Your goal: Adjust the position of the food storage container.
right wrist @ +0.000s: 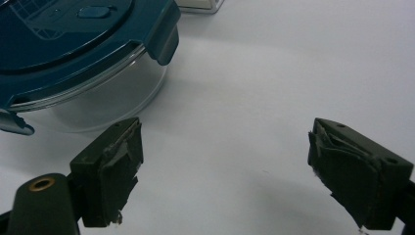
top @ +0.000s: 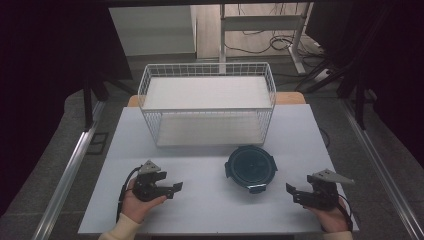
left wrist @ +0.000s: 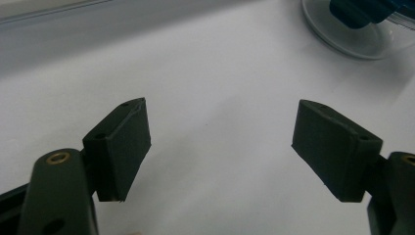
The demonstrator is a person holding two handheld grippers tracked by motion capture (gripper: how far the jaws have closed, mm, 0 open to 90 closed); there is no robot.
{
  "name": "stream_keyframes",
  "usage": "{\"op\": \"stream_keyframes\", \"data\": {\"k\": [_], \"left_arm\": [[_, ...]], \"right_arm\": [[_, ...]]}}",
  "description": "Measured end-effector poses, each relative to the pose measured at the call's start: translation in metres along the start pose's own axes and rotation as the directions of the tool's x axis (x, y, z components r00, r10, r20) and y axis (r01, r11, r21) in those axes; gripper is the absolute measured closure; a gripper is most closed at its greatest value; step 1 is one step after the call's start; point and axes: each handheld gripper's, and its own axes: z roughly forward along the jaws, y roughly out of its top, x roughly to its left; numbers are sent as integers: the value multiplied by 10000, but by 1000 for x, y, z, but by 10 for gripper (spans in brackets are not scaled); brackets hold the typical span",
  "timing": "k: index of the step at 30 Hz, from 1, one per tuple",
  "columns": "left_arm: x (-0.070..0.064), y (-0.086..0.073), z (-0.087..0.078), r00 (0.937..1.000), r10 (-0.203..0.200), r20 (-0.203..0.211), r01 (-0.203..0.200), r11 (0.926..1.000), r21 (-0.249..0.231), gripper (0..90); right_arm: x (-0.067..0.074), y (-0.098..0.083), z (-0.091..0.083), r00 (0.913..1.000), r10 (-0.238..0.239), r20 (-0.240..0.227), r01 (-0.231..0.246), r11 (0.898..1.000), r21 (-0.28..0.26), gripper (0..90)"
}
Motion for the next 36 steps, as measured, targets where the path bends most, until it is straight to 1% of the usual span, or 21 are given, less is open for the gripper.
{"op": "stream_keyframes", "data": {"k": [4, 6, 11, 12, 15, 20, 24, 31, 35, 36], "left_arm": [[0, -1, 2, 9999, 16, -117, -14, 9999, 163, 201], [0, -1, 2, 10000, 18, -94, -17, 9998, 177, 202], [-1, 0, -1, 10000, -29, 0, 29, 10000, 60, 205], [0, 0, -1, 9999, -114, 39, 114, 9999, 28, 205], [0, 0, -2, 9999, -163, 45, 163, 9999, 9, 206], [0, 1, -3, 10000, -71, 54, 71, 10000, -43, 206], [-1, 1, -4, 10000, -60, 62, 61, 10000, -64, 207], [0, 1, -5, 9999, -137, 12, 137, 9999, -105, 210], [0, 2, -7, 9999, -115, -34, 114, 9998, -180, 211], [0, 2, -7, 9998, -190, -30, 190, 9996, -207, 212]], "right_arm": [[-2, -1, 0, 10000, 8, 32, -8, 10000, 51, 128], [-1, 0, 0, 10000, 22, 74, -23, 10000, 94, 123], [1, 0, 1, 10000, -26, 71, 25, 9999, 168, 118], [1, -1, 2, 9999, -91, 120, 88, 9996, 283, 112], [-1, -1, 2, 9999, -72, 123, 68, 9996, 281, 113], [-4, 0, 0, 9998, -23, 192, 18, 9998, 220, 118], [-4, 0, -1, 9998, -21, 198, 16, 9996, 272, 122], [-4, 1, -1, 10000, -41, 12, 41, 9994, 339, 124], [-4, 3, -2, 9999, -49, -126, 55, 9991, 430, 155], [-3, 4, -3, 9997, -95, -232, 105, 9990, 433, 166]]}}
